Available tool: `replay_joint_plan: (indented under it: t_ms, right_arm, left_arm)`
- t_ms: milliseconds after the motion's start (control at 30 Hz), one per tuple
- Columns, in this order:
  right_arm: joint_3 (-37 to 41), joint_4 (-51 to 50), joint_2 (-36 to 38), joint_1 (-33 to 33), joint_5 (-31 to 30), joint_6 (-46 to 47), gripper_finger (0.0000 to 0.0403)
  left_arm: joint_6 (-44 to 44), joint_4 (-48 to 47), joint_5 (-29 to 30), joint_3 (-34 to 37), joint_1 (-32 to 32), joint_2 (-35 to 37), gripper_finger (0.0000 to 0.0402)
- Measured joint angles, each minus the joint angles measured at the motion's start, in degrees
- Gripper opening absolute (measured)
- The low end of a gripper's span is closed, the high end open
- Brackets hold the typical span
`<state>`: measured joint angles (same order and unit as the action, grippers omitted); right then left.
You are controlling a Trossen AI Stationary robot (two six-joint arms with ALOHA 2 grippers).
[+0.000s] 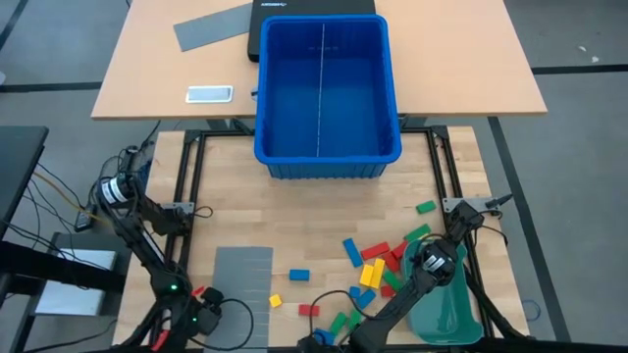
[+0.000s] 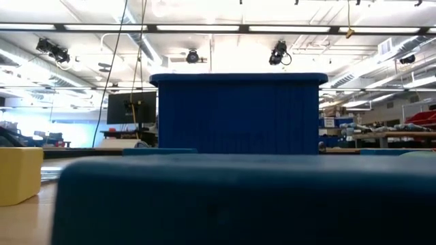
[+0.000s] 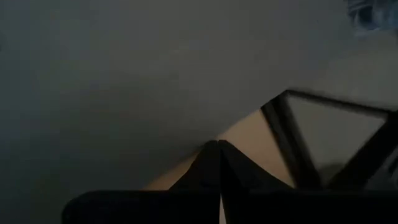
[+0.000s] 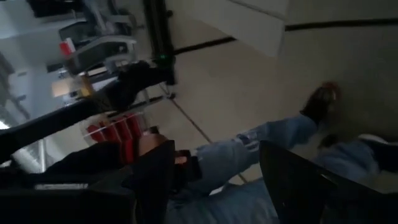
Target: Sort Items/Unsort Items
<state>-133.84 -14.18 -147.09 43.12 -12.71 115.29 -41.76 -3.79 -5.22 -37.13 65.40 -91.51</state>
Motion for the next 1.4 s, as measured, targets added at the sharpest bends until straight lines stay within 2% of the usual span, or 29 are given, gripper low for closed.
replay_joint_plan:
  t_ms: [133, 300, 600, 867, 1133, 1400]
  right_arm:
    - [0.9, -4.4, 0.0, 0.8, 0.7, 3.8, 0.0236]
    - [1.2, -4.7, 0.1, 1.0, -0.2, 5.4, 0.0236]
    - [1.2, -12.6, 0.0, 0.6, -2.1, 6.0, 0.0236]
    - [0.9, -1.9, -5.8, 0.7, -1.0, 8.5, 0.0236]
    - [-0.1, -6.3, -6.6, 0.8, -3.9, 8.4, 0.0236]
    - [0.9, -5.7, -6.6, 0.6, -4.9, 7.0, 0.0232]
  left_arm:
    - [0.7, 2.8, 0.4, 0.0, -1.7, -0.2, 0.0]
    - [1.7, 5.7, 5.5, 0.0, -3.5, -0.5, 0.0]
    - [2.6, 6.1, 4.1, 0.0, -5.5, -0.8, 0.0]
    - [2.6, 6.1, 4.1, 0.0, -5.5, -0.9, 0.0]
    - [2.6, 6.2, 4.0, 0.0, -5.8, -0.9, 0.0]
    - [2.6, 6.1, 4.1, 0.0, -5.8, -0.9, 0.0]
